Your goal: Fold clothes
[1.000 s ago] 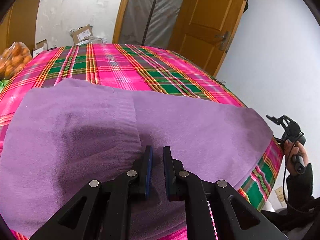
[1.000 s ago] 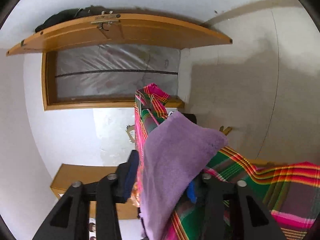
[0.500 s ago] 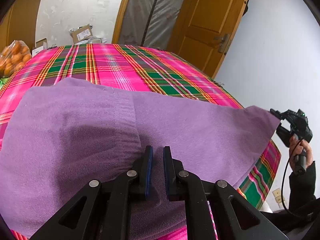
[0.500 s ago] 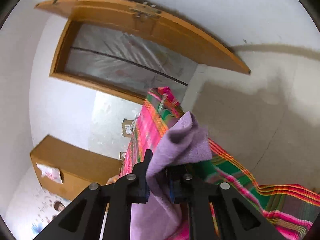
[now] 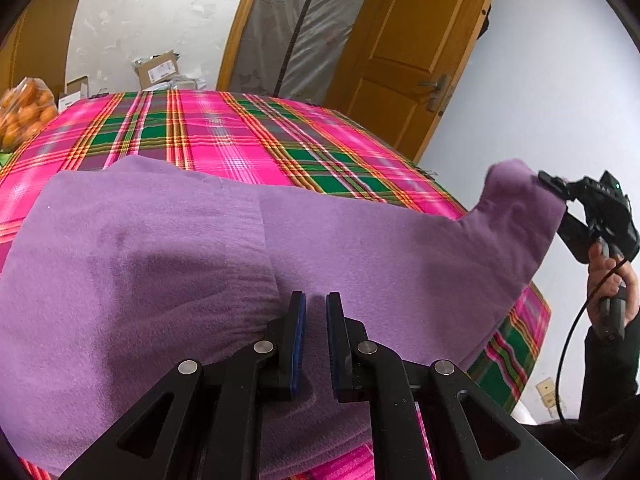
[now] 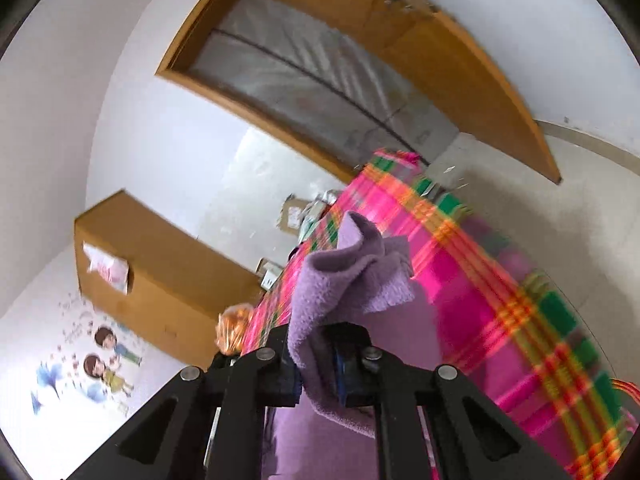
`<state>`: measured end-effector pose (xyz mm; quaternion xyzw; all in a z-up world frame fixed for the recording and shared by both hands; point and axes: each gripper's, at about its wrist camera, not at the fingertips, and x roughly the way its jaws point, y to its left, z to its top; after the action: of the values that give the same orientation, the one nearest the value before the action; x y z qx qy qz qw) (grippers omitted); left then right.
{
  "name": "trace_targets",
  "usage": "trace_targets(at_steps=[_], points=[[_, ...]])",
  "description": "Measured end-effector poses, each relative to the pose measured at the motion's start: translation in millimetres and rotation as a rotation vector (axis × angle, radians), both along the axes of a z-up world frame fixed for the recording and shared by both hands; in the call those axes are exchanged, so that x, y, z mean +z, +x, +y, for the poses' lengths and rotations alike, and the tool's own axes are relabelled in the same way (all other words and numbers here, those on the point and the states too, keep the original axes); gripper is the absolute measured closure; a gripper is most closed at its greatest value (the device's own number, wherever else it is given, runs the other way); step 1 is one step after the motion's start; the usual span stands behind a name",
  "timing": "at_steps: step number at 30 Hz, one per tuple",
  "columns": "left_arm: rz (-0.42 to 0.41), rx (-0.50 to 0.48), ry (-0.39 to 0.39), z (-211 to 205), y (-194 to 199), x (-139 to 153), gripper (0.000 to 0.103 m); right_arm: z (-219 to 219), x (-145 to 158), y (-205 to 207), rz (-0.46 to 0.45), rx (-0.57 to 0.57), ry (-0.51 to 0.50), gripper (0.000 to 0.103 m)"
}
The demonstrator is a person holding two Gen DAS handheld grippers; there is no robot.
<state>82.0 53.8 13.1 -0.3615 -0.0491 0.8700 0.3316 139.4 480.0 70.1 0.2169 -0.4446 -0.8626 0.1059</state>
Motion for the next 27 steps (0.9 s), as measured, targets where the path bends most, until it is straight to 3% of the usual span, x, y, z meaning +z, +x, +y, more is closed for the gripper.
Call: trace_targets(at_steps=[10,20,27], points=[[-0.013,-0.026,0.058,-7.5,1.2,-0.2,0.093,-84.7,10.6,-41.2,-0.017,0.196,0.084,0.090],[-0.024,-0.010,0.151,-22.7,-1.1,1.9,0.093,-170.6,-32.5,-75.1,-0.132,0.345,0.289,0.090],[-0.031,0.007,0.189,-27.2,-3.1,2.7,0.093,-200.0,-51.3,-75.7,-0.171,0.398,0.382,0.090]])
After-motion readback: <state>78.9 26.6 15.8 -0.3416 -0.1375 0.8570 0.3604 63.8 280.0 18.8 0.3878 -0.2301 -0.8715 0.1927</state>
